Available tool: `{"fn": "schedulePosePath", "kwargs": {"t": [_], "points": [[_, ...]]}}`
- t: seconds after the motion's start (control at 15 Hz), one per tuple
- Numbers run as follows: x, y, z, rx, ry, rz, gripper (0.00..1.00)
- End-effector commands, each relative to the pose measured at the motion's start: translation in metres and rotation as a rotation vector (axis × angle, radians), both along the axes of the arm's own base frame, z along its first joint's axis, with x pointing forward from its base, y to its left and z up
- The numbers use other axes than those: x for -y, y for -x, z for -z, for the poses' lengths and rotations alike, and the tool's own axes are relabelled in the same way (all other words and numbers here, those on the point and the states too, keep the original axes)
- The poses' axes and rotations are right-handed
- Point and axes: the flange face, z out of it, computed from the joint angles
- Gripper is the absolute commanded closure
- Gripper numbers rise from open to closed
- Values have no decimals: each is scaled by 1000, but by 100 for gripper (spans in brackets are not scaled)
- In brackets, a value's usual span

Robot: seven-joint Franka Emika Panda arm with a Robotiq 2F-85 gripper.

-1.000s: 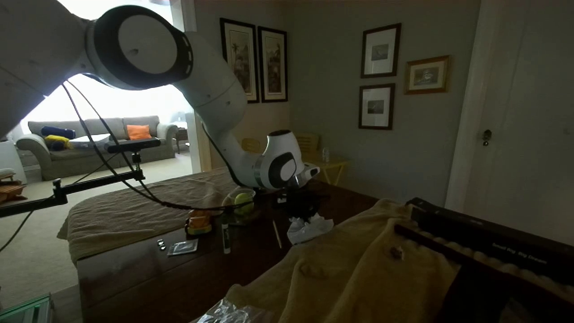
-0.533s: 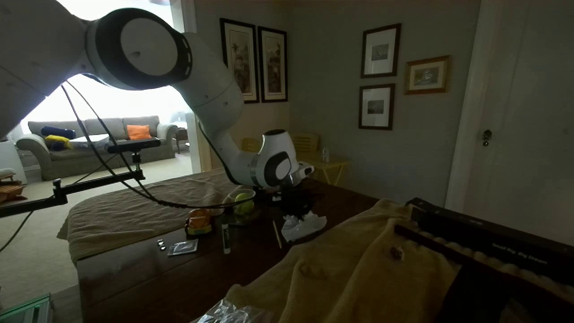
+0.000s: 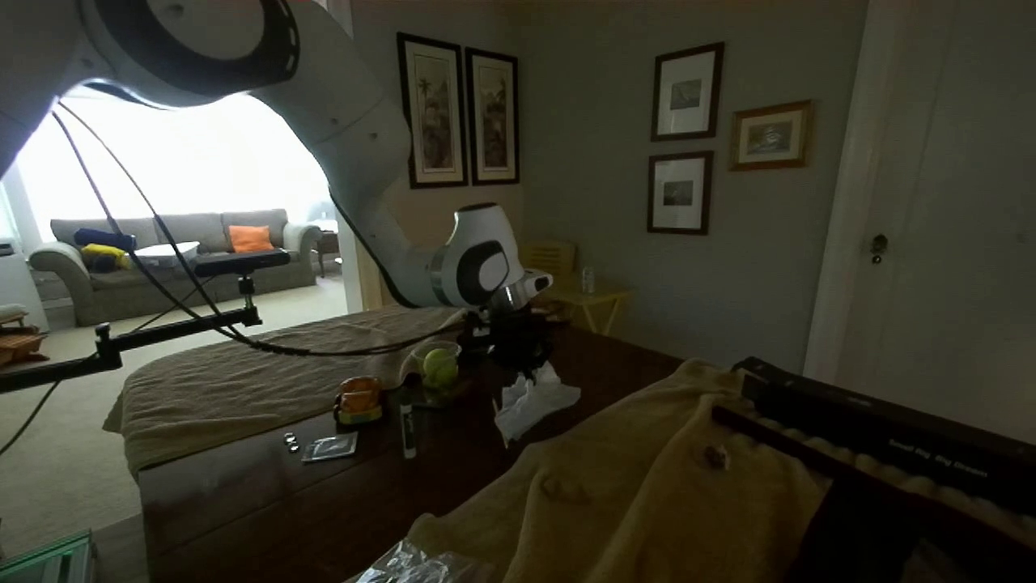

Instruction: Use the paper towel to wipe the table

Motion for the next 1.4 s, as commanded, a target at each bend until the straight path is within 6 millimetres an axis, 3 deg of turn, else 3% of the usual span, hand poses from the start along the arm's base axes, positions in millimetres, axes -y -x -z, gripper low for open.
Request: {"fn": "schedulePosePath", "kwargs": {"t": [0.0, 0.27, 0.53, 0.93, 1.33], "points": [[4, 39, -52, 7, 34, -5, 100], [11, 70, -83, -65, 24, 5, 99], [20, 104, -95, -163, 34, 18, 99], [24, 148, -71, -360, -84, 14, 99], [48, 171, -45, -500, -104, 56, 99]]}}
